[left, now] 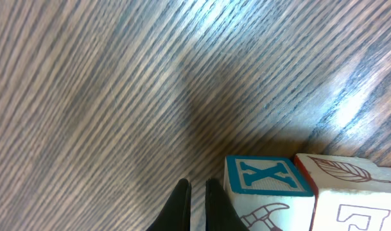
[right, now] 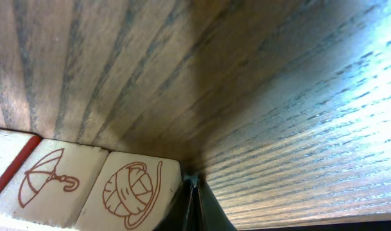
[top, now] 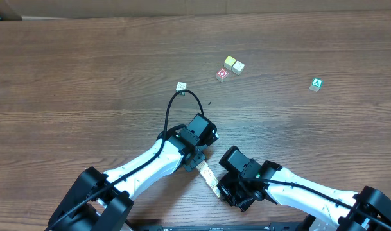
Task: Flip 5 blocks
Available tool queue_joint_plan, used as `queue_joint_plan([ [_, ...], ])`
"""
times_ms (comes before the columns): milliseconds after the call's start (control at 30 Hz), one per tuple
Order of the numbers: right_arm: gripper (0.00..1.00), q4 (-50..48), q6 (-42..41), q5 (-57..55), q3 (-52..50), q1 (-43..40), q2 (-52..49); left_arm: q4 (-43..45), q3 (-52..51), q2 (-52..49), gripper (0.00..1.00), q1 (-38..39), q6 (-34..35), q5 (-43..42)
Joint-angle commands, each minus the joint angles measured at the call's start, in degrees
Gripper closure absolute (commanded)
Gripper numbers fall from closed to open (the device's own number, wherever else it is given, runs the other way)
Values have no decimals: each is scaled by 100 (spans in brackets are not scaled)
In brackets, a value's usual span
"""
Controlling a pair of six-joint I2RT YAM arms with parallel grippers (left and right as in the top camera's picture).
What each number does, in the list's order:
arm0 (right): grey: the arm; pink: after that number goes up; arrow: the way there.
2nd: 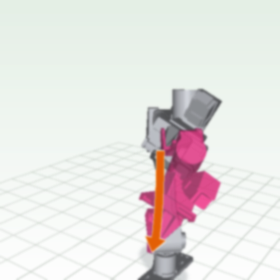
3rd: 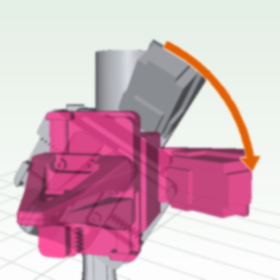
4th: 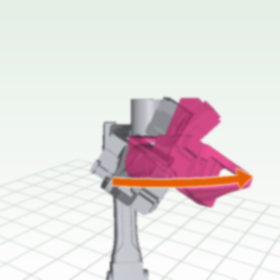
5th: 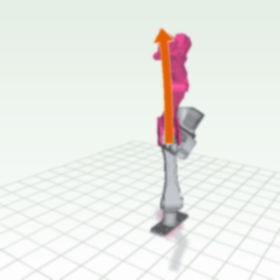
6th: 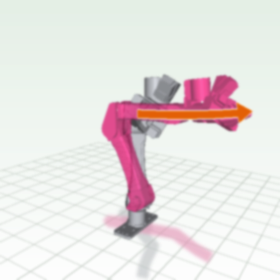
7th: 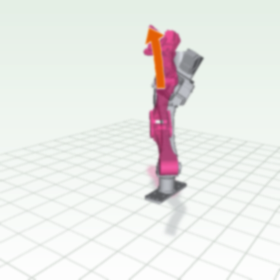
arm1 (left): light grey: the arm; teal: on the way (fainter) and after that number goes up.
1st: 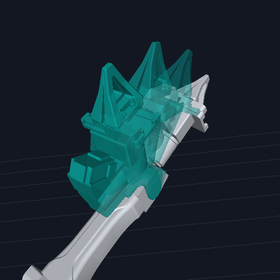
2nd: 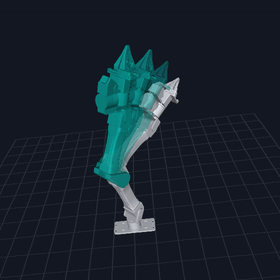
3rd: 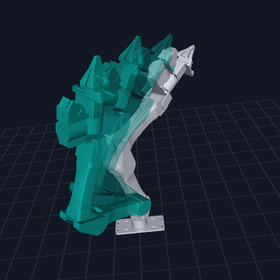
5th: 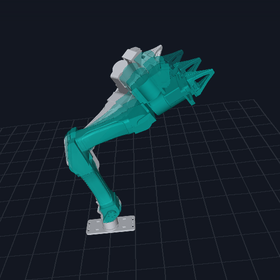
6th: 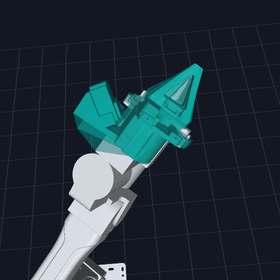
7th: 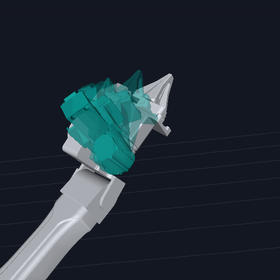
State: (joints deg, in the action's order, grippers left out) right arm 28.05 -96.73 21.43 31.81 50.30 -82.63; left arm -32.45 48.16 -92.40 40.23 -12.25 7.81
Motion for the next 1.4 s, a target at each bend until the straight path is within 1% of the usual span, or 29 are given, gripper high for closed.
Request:
queue_joint_plan([
  [0,96,-232,-68,-321,11,-13,-92,63,68,-61,96,92,-271,-634],
  [167,96,-243,-107,-323,11,-13,-92,210,68,-61,96,94,-380,-651],
  [367,96,-385,-109,-321,11,-13,-92,227,68,-61,96,92,-1051,-1069],
  [600,96,-444,-195,-323,11,-13,-92,238,68,-61,96,92,-1305,-1086],
  [1033,96,-702,-258,-326,11,-13,-92,254,68,-107,96,92,-1349,-1084],
  [1367,96,-699,-256,-330,11,-13,-92,356,68,-597,96,92,-1349,-1084],
])
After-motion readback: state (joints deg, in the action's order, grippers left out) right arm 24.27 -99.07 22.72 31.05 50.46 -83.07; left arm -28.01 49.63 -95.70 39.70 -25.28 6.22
